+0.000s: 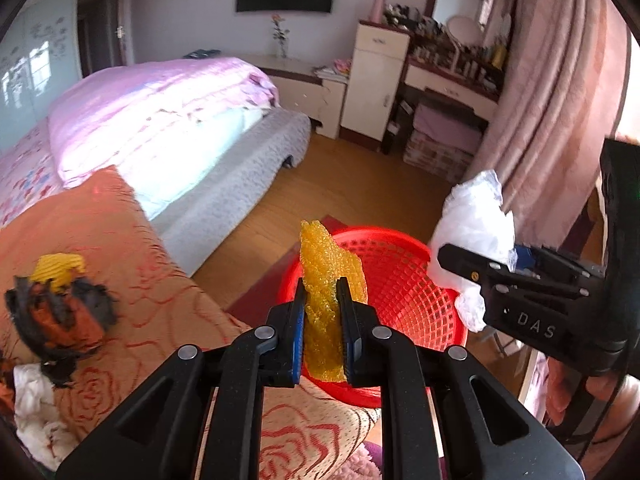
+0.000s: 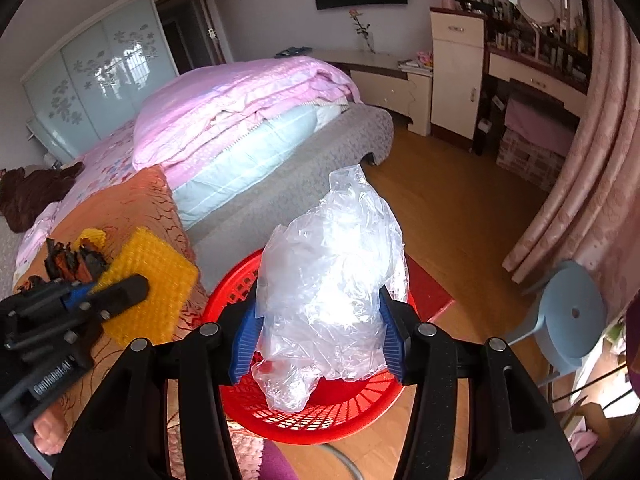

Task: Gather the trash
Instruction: 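Carry the plastic bag and bubble wrap with both tools over the red basket, then open both tools to drop the bag and bubble wrap into the basket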

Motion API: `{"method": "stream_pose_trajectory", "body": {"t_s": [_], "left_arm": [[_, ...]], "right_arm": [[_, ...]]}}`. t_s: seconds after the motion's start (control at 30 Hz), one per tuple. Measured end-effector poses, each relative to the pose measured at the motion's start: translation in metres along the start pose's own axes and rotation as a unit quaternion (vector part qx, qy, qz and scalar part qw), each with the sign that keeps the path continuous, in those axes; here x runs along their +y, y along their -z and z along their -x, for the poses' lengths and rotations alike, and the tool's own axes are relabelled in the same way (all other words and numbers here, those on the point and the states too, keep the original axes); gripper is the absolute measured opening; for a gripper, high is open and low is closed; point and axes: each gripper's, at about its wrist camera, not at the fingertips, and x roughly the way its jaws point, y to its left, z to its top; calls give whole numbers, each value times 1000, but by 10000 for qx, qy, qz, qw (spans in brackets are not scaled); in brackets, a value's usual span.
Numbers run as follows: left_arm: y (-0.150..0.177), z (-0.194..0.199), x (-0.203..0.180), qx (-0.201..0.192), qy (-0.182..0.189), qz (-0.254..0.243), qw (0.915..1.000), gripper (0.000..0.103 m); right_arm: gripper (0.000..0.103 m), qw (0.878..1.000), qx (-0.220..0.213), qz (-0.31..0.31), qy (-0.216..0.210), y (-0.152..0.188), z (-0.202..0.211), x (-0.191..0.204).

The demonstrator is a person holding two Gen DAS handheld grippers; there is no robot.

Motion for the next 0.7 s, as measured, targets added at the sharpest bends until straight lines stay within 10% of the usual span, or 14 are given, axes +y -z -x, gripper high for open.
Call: {"method": "stream_pose_trajectory", "body": {"t_s": [0.23,0.7], "left_arm": [[7,-6,-2,29,5,-149,9999,48],[8,34,11,-398,-368,94,9985,70]], "right_arm": [[67,9998,63,-200,26,0,-3,-10],[75,9997,-159,-142,108,0,8,-6]]}}
